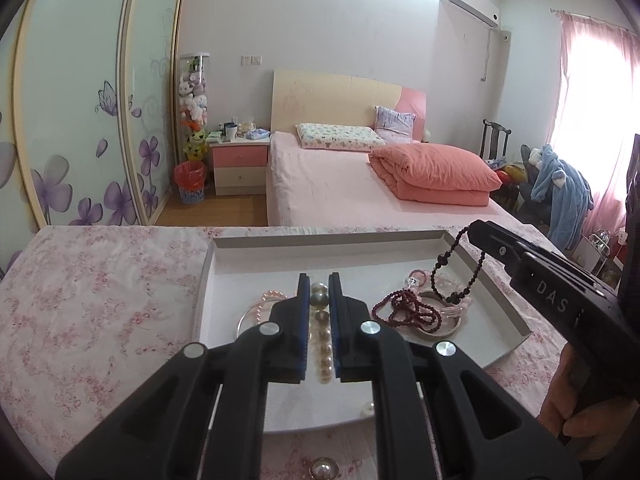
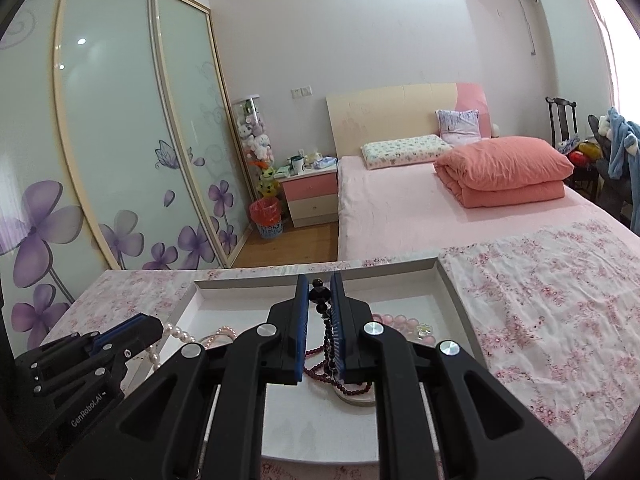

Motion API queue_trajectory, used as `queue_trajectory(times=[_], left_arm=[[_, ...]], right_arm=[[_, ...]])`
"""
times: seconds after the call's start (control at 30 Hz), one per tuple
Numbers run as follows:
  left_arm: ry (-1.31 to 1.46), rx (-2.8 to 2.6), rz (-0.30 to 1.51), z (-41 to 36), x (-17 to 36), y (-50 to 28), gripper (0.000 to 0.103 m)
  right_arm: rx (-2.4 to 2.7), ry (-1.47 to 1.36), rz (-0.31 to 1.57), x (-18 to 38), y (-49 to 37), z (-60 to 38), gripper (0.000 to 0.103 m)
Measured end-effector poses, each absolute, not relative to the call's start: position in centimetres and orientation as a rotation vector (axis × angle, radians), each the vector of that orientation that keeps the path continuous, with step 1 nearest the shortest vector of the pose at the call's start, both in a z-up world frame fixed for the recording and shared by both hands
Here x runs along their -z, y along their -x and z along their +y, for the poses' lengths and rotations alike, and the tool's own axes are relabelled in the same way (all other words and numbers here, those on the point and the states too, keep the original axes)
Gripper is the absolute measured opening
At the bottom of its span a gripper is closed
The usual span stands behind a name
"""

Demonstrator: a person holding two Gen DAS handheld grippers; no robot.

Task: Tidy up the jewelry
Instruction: 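Carry the pearl necklace into the tray with the left tool while the right drops the black bracelet there, then grasp the silver ring on the sheet with the right tool while the left tool grasps another pearl stud earring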

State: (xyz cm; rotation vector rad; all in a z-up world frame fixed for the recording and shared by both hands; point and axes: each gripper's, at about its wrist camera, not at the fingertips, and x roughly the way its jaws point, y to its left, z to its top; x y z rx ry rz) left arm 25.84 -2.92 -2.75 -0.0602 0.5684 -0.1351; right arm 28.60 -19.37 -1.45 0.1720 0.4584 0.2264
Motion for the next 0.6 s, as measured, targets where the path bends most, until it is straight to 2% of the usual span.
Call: queue_trajectory(times=[0.07,0.13,0.17,0.2,0.5,0.6], left_arm=[[0.069,0.137,0.582,-2.8,3.1,-26.2,0.011],[0.092,0.140,0.593,-2.5,3.3,-26.6,0.012],[0.101,0.141,0.596,-2.4,3.3,-26.7,0.015],[0.107,0.138,0.599,-2.2,3.4,-26.8,0.016],[0.155,0.101,0.602,-0.3,3.3,-26.4,0.017],[0.153,0.093,0.598,-0.1,3.1,-26.0,0.020]], right_arm=[[-0.225,-0.173,0.476,1.7,-28.9,-19.3,0.013],[-0.222,-0.181,0.495,2.0,-29.1,-19.4,0.023],[-0.218,-0.185,0.498,2.2,-29.1,-19.5,0.034],[-0.214,-0.187,0.498,2.2,-29.0,-19.6,0.036],[-0.200,-0.206,0.521,3.0,-28.5,-20.5,0.036],[-0.210,-0.195,0.525,3.0,-28.0,-20.2,0.036]])
